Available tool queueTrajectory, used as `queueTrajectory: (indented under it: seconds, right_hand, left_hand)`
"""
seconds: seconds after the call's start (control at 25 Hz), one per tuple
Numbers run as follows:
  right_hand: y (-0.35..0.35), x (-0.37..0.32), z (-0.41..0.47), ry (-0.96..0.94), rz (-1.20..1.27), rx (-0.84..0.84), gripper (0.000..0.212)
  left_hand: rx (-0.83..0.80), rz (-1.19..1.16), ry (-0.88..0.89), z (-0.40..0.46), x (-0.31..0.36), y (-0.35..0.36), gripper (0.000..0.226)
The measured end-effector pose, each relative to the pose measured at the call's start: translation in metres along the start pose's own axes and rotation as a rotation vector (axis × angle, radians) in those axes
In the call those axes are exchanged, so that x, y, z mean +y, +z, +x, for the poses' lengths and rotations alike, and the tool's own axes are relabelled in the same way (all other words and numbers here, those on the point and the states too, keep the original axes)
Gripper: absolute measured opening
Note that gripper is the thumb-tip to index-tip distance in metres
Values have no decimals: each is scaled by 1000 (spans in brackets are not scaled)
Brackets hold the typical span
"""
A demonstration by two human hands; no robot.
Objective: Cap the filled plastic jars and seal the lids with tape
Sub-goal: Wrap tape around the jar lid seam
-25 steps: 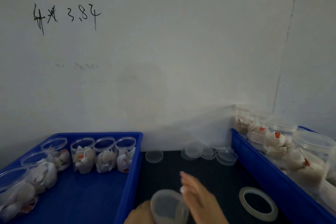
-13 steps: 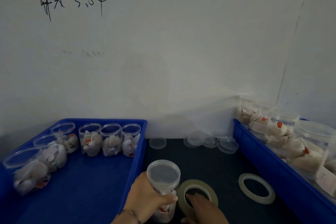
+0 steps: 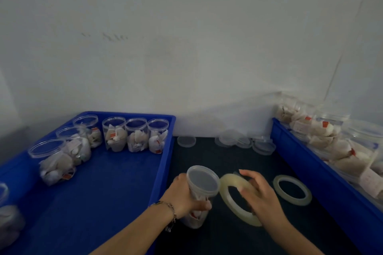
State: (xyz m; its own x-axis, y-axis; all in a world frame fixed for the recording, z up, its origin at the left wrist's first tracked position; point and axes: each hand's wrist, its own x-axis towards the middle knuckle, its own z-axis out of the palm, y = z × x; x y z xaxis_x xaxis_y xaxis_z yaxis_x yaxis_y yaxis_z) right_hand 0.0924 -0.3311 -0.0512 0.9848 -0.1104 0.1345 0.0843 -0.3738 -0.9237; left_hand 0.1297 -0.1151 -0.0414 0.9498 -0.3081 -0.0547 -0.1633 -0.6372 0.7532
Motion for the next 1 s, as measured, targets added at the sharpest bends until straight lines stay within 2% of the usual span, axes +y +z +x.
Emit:
queueTrajectory:
  seconds: [0.12, 0.16, 0.2, 0.28, 0.36, 0.44, 0.52, 0.64, 0.8, 0.88, 1.0]
  right_hand:
    - [-5, -9, -17, -144, -57, 16, 47]
    - [-6, -13, -20, -185, -86, 20, 49]
    - [-7, -17, -23, -217, -118, 14, 52]
    - [-4, -24, -29, -271, -182, -40, 57]
    - [0, -28, -32, -317, -260, -108, 62]
    - [5, -32, -34, -366, -343, -133, 64]
    - [9, -34, -34, -391, -401, -135, 63]
    - [11, -34, -36, -382, -484, -137, 66]
    - [16, -32, -39, -326, -584, -160, 66]
    - [19, -30, -40, -294, -593, -179, 67]
    - [19, -30, -40, -204, -590, -237, 67]
  left_hand:
    - [-13, 118, -186, -6, 8, -1, 127]
    - [36, 140, -182, -8, 11, -2, 134]
    - [85, 180, -103, -11, 15, -4, 135]
    - [193, 259, 208, -18, 24, -7, 113]
    - [202, 162, 482, -25, 32, -6, 73]
    - [195, 146, 623, -29, 35, -1, 47]
    - [180, 245, 668, -28, 38, 4, 36]
    - [133, 381, 579, -23, 38, 8, 28]
    - [167, 146, 383, -29, 30, 10, 17]
    - [106, 45, 284, -33, 31, 9, 17]
    - [-8, 108, 212, -34, 33, 4, 20]
